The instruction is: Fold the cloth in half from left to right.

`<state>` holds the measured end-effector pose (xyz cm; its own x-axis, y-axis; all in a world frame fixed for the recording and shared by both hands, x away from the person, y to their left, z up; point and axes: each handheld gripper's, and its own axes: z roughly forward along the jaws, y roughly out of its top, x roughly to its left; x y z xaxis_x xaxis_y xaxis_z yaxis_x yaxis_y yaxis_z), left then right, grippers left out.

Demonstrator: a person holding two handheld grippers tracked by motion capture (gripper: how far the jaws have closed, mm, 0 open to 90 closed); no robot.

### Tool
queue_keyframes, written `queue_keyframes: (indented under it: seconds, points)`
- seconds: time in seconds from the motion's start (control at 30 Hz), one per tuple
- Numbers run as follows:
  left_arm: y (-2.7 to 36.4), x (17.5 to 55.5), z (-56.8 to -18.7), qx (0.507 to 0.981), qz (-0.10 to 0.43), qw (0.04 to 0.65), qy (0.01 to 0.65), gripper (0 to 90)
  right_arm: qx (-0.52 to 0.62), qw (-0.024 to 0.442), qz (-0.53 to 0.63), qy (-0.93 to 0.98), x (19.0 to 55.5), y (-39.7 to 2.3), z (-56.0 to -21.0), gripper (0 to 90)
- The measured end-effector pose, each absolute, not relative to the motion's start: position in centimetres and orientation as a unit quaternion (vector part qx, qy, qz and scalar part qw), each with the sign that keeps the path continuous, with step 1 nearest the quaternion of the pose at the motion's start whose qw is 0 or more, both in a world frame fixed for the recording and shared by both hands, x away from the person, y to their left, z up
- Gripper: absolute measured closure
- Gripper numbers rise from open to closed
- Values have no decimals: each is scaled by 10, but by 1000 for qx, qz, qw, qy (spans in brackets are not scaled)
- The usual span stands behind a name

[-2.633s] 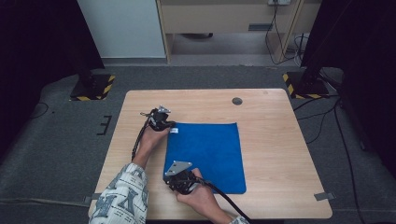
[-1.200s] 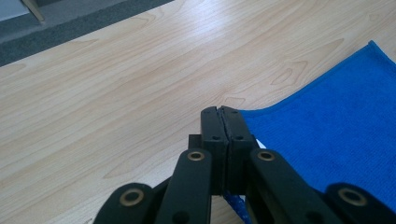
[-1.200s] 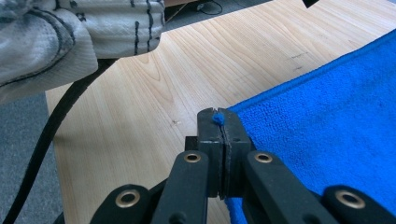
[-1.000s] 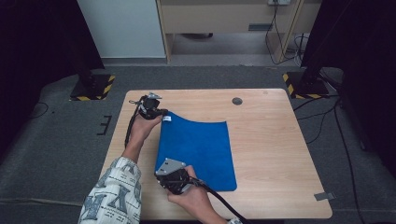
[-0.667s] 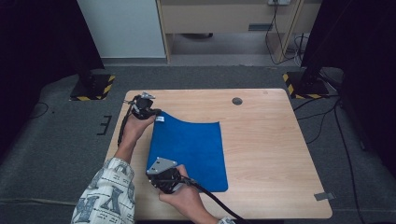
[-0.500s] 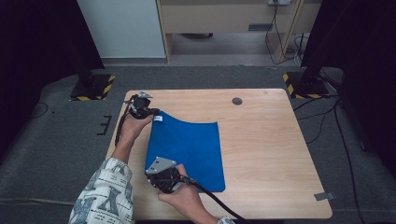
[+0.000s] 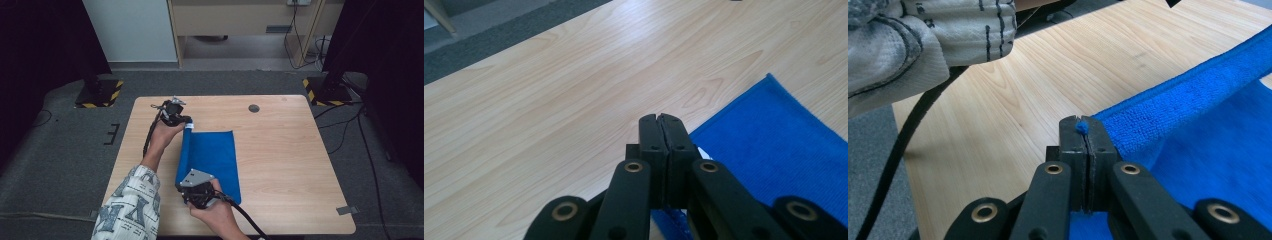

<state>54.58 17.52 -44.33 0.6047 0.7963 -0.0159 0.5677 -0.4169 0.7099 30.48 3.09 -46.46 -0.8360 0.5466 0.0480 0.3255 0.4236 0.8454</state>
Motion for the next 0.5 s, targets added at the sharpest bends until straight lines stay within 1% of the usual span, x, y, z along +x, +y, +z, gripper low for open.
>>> queue_keyframes:
  seconds: [0.5]
  points:
    - [132,552,-451,835,151,349,399,890,287,130,458,832,306,-11,-471,890]
